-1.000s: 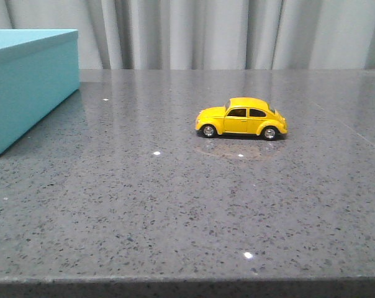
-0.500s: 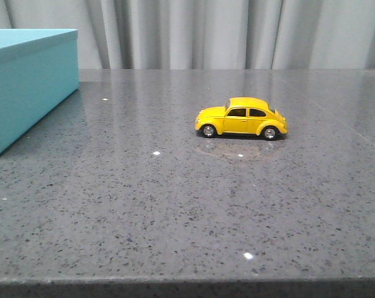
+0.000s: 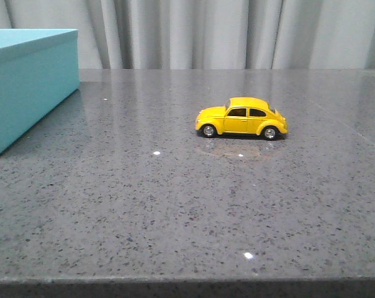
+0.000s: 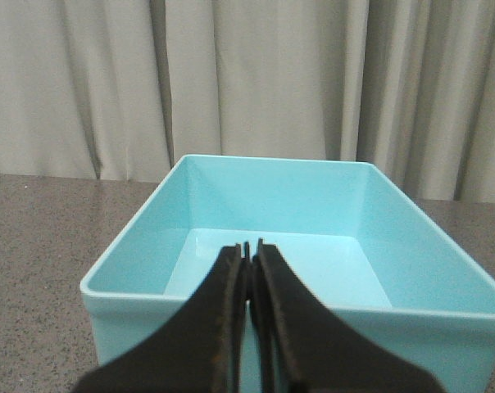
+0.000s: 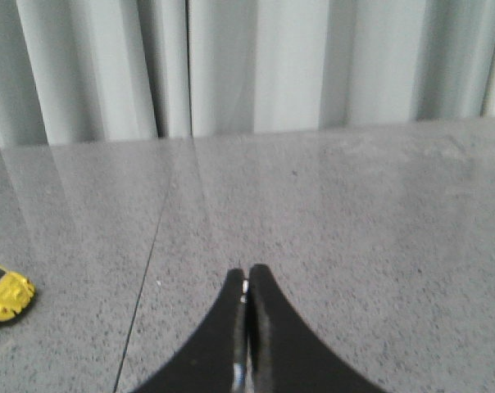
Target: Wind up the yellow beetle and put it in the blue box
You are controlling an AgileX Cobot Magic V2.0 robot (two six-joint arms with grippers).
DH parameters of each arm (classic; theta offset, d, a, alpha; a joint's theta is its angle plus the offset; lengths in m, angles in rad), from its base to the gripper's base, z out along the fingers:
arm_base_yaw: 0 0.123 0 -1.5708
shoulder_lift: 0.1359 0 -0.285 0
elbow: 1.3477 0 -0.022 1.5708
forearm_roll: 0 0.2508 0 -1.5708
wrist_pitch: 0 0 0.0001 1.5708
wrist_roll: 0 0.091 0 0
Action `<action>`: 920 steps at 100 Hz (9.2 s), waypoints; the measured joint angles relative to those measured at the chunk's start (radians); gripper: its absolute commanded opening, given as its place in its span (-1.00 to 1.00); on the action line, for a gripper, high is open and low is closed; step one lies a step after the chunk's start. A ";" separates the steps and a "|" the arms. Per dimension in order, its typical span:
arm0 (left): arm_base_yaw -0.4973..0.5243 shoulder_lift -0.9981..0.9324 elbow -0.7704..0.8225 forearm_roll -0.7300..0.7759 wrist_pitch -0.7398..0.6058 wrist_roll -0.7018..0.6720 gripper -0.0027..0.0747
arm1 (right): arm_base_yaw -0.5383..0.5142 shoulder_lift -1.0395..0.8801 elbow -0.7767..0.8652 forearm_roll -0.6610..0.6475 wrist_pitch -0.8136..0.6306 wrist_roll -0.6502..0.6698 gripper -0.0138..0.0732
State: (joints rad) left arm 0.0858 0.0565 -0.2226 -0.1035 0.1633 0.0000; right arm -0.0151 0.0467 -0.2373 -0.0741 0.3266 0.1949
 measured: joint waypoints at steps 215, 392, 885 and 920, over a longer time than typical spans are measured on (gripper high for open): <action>0.000 0.155 -0.167 -0.008 0.104 0.000 -0.98 | 0.479 1.561 -1.260 0.156 0.769 0.138 0.57; 0.000 0.155 -0.167 -0.008 0.104 0.000 -0.98 | 0.518 1.828 -1.430 -0.063 0.889 0.306 0.56; -0.563 1.790 -1.848 0.047 1.080 0.706 -0.68 | 0.426 0.675 -0.836 -0.040 0.715 0.227 -0.84; -0.344 1.682 -1.865 0.114 1.099 0.487 -0.68 | 0.426 0.675 -0.836 -0.040 0.708 0.225 -0.84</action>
State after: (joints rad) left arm -0.2583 1.7384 -2.0879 0.0102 1.2621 0.4873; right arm 0.4110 0.7220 -1.0738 -0.1142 1.0349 0.4198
